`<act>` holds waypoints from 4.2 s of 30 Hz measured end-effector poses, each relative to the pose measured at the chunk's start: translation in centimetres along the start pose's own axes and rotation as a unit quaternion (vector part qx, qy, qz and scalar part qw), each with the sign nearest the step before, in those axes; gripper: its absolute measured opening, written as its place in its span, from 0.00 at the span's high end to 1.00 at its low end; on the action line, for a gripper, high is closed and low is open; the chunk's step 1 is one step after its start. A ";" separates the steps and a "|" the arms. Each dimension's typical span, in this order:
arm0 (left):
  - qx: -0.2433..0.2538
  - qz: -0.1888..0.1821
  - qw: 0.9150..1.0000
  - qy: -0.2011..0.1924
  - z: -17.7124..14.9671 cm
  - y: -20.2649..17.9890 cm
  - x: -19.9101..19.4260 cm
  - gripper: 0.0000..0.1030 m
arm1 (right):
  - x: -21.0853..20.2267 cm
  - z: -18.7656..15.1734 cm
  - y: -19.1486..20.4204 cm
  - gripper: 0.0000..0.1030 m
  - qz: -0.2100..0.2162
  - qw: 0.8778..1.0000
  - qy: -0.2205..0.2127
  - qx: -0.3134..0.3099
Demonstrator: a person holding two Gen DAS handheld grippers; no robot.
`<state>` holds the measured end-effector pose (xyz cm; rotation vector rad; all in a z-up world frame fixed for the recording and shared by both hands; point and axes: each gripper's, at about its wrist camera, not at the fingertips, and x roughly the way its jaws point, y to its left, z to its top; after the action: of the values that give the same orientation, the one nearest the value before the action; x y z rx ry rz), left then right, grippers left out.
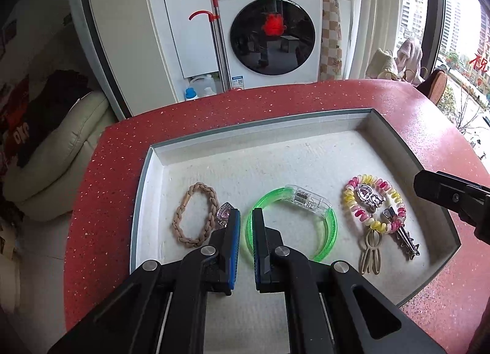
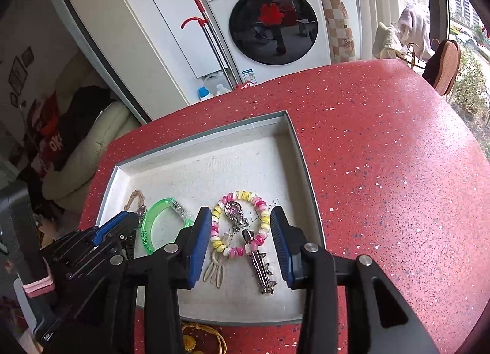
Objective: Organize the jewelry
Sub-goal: 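Open both tools and lift them out of the tray over the table, then grasp the brown coil hair tie with the left tool, then grasp the yellow sunflower hair tie with the right tool while the left tool holds the coil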
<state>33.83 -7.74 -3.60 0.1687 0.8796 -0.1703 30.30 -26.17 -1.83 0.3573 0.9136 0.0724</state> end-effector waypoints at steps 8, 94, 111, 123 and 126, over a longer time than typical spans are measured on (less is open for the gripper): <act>-0.017 -0.021 1.000 -0.005 -0.4 0.9 -1.6 0.75 | -1.9 -1.0 -0.2 0.58 0.003 1.000 -0.006 0.009; 0.015 -0.066 0.996 0.054 -19.7 -3.2 -10.5 0.00 | -8.6 -15.2 -0.5 0.00 -0.031 0.998 0.040 -0.025; 0.005 -0.110 0.993 0.043 -19.4 -2.3 -11.6 0.71 | -1.9 -12.5 4.3 0.15 -0.027 0.993 0.068 -0.094; -0.016 -0.112 0.993 0.039 -19.3 -0.4 -11.9 0.71 | -0.6 -13.7 6.8 0.55 -0.082 0.982 0.050 -0.160; -0.018 -0.112 0.993 0.039 -19.4 -0.3 -11.9 0.71 | -0.8 -13.6 6.6 0.85 -0.082 0.984 0.049 -0.153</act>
<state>11.78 -2.87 -6.48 0.0419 0.9784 -0.3593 19.72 -16.47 -6.55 -0.0077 1.0089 0.0784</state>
